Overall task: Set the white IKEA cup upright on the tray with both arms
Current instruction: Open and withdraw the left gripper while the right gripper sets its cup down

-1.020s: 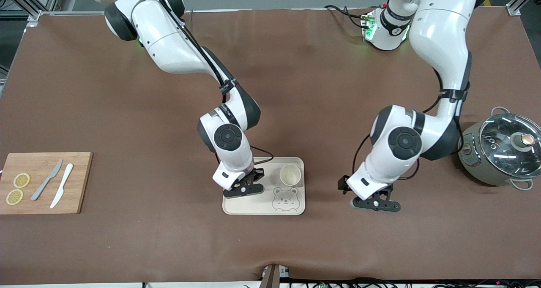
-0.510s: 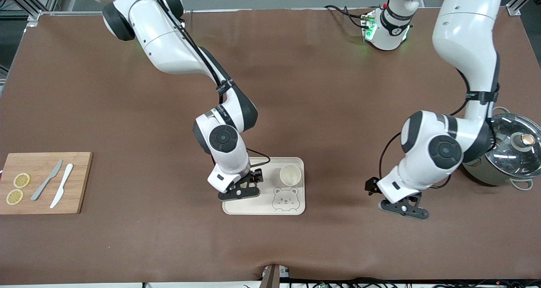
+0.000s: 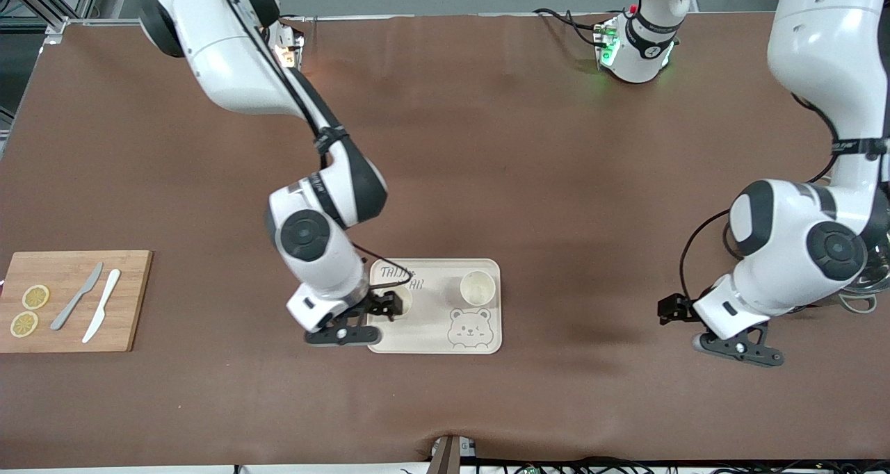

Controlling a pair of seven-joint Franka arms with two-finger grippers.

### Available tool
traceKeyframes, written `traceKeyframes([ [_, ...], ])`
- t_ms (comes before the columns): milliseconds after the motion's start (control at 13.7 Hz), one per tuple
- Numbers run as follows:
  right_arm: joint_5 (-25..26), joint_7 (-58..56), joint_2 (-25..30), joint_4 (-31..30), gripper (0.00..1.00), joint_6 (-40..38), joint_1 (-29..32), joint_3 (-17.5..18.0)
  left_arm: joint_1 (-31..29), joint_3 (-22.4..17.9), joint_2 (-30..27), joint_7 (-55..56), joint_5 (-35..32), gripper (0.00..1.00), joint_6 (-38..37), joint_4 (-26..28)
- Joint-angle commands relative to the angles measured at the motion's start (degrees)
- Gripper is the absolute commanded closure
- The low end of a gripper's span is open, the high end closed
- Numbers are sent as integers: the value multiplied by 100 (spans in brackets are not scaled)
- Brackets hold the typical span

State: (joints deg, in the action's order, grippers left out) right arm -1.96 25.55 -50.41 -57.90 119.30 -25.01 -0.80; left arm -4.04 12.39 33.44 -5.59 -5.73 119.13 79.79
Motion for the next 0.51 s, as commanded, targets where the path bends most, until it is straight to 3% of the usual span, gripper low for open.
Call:
traceKeyframes([
  [0,-112,-15,320,-73,0,-310,557,431,-71,71,-1038,66,194,0,-1081,274],
  [291,-112,-313,505,-73,0,-636,1155,660,-290,71,-2278,67,836,0,-1481,835],
  [437,-112,-611,567,-73,0,-872,1392,651,-282,79,-2421,101,837,0,-1533,880],
])
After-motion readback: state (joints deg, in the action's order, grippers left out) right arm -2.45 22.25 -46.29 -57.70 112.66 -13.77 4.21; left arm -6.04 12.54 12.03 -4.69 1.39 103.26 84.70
